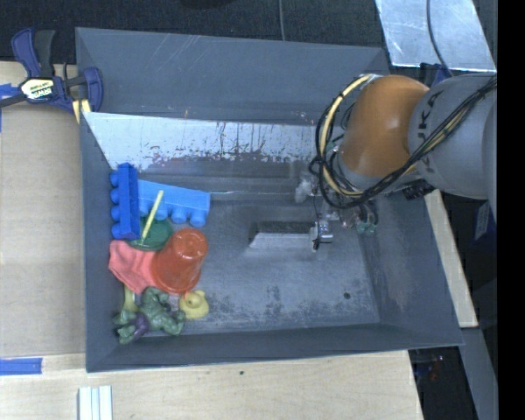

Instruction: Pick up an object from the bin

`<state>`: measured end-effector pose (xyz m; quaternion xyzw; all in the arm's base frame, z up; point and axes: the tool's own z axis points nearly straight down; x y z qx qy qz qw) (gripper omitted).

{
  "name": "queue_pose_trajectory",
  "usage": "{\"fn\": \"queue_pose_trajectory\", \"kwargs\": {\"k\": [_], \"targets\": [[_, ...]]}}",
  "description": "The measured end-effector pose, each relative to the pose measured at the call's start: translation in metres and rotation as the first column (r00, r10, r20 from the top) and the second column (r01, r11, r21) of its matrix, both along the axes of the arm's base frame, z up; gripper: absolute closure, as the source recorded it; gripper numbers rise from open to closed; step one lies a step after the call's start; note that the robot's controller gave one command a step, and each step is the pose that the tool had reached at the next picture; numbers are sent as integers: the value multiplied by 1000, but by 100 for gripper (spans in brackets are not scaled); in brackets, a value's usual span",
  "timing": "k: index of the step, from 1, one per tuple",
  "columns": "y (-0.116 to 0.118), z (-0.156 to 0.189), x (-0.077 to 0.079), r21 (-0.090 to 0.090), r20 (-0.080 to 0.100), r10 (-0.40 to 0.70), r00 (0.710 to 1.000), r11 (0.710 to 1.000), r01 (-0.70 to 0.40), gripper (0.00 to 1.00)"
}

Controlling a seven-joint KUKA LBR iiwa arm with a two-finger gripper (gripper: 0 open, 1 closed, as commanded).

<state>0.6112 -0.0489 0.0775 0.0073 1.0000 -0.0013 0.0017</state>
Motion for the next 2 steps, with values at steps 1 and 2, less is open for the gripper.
{"fn": "queue_pose_trajectory", "kwargs": {"k": [1,2], "targets": [[-9,21,5,1,11,-13,1000,1000,13,0],[28,24,-3,-3,1,41,999,999,-41,0]]}}
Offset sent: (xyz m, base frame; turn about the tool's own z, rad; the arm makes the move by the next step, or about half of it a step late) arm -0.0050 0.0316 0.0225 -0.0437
